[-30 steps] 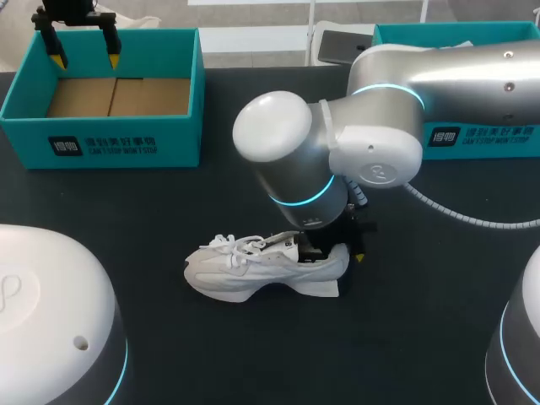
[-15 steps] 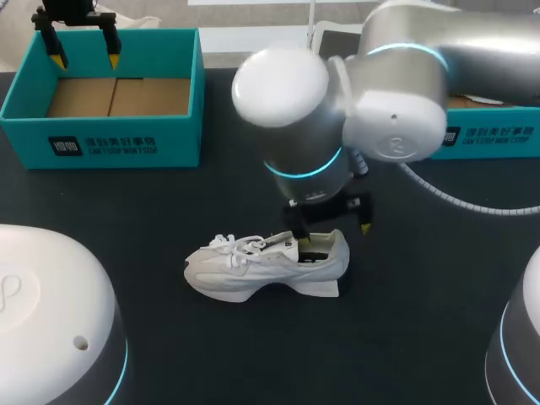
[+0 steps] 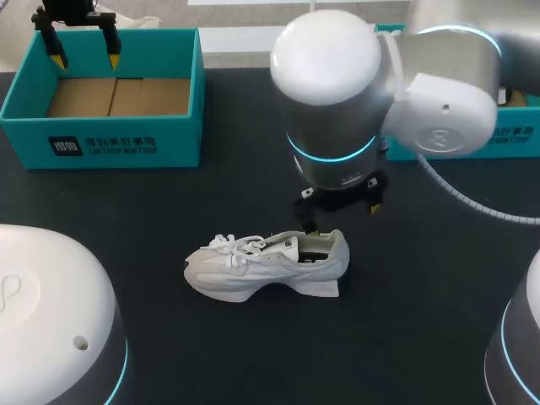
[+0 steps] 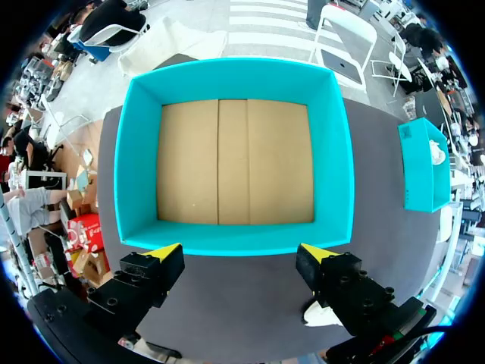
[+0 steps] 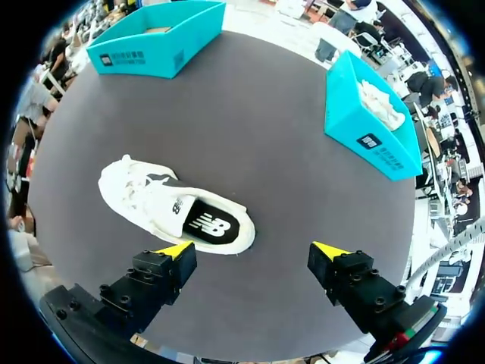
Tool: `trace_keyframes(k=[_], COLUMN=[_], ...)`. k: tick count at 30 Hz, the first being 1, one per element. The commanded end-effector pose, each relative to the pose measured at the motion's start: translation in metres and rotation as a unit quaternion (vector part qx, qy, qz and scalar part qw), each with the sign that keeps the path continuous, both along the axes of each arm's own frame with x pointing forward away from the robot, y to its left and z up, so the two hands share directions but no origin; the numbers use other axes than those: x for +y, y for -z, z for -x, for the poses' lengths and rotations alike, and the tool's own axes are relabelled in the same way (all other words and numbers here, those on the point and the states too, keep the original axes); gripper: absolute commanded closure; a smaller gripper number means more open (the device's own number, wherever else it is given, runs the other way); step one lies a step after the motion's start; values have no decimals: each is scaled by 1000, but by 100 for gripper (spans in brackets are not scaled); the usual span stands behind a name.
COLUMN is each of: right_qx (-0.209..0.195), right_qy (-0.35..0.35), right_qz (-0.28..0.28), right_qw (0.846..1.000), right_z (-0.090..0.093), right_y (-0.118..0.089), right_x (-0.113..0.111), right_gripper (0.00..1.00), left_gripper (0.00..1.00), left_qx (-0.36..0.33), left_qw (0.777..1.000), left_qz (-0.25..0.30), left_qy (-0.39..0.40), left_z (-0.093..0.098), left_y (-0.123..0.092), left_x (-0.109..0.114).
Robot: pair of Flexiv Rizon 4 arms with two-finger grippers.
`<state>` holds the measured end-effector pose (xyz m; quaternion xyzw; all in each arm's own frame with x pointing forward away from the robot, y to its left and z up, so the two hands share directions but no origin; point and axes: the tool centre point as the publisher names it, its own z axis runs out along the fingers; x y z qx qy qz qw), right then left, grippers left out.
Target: Take the shoe out of the shoebox, open the shoe tongue, remove and reinsert the insole, then place the shoe into the shoebox
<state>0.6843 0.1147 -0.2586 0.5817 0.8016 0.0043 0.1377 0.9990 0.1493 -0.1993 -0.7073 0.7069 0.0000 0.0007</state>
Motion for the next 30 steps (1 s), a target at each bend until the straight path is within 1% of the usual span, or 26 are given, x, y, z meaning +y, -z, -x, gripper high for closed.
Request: trace_keyframes(k=[1,2,3,4,5,6,7,10,12,13,14,30], right_qx=[1,0,-5,-8,-16,-13,-4,22,46,55,68,68], right_qy=[-2,-63,-104,-168,-225,-249,-291,-402,-473,-497,-503,-503], right_qz=[-10,-19,-33,-46,-74,-78,-83,-109,-103,-102,-96,-96], right_qw=[1000,998,994,985,971,965,953,909,874,860,856,856], right_z=[0,1,4,6,8,10,10,12,14,15,16,16], right_y=[3,4,5,4,3,1,1,-4,-8,-10,-12,-12], right_x=[-4,-2,-4,-6,-7,-12,-16,-17,-13,-12,-12,-12], right_gripper=[0,0,0,0,0,0,0,0,0,0,0,0], left_gripper=[0,0,0,0,0,0,0,0,0,0,0,0], left_qx=[0,0,0,0,0,0,0,0,0,0,0,0], left_qw=[1000,1000,1000,1000,1000,1000,1000,1000,1000,1000,1000,1000], left_qz=[0,0,0,0,0,0,0,0,0,0,0,0], left_qy=[0,0,0,0,0,0,0,0,0,0,0,0], left_z=[0,0,0,0,0,0,0,0,0,0,0,0], left_y=[0,0,0,0,0,0,0,0,0,0,0,0], left_x=[0,0,0,0,0,0,0,0,0,0,0,0])
